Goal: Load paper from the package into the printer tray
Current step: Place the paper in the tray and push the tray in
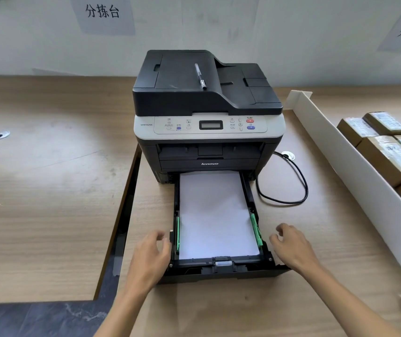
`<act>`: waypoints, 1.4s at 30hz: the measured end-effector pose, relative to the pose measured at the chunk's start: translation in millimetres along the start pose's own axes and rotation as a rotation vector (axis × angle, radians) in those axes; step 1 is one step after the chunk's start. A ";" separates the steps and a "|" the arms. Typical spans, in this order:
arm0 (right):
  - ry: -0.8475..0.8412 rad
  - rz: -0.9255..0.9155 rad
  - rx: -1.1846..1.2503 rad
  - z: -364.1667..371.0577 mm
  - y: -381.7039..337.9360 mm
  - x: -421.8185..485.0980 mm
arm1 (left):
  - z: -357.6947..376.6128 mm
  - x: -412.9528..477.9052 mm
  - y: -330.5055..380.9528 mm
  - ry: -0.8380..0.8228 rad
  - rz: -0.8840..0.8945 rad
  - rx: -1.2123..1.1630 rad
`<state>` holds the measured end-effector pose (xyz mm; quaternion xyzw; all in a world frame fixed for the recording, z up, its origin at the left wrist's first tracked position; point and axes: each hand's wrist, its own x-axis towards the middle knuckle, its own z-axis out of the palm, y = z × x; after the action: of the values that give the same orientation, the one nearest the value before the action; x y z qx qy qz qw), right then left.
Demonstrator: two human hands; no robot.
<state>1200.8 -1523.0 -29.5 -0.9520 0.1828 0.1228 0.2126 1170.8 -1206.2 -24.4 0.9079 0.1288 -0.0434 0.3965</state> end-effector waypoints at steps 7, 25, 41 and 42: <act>-0.206 -0.039 0.608 6.2 47.1 -39.3 | -2.5 -40.3 -50.3 -0.056 0.097 -0.122; 0.022 -0.072 0.767 40.0 13.1 19.1 | 33.6 34.4 -39.3 0.083 0.044 -0.339; 0.037 -0.127 0.662 9.5 -64.2 152.0 | 34.5 197.0 -3.2 0.123 0.055 -0.437; 0.031 -0.128 0.671 7.3 -66.3 157.0 | 34.8 203.0 -2.2 0.120 0.052 -0.439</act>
<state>1368.1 -1510.3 -60.9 -0.8402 0.1559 0.0278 0.5186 1366.5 -1189.8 -86.4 0.8040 0.1352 0.0499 0.5769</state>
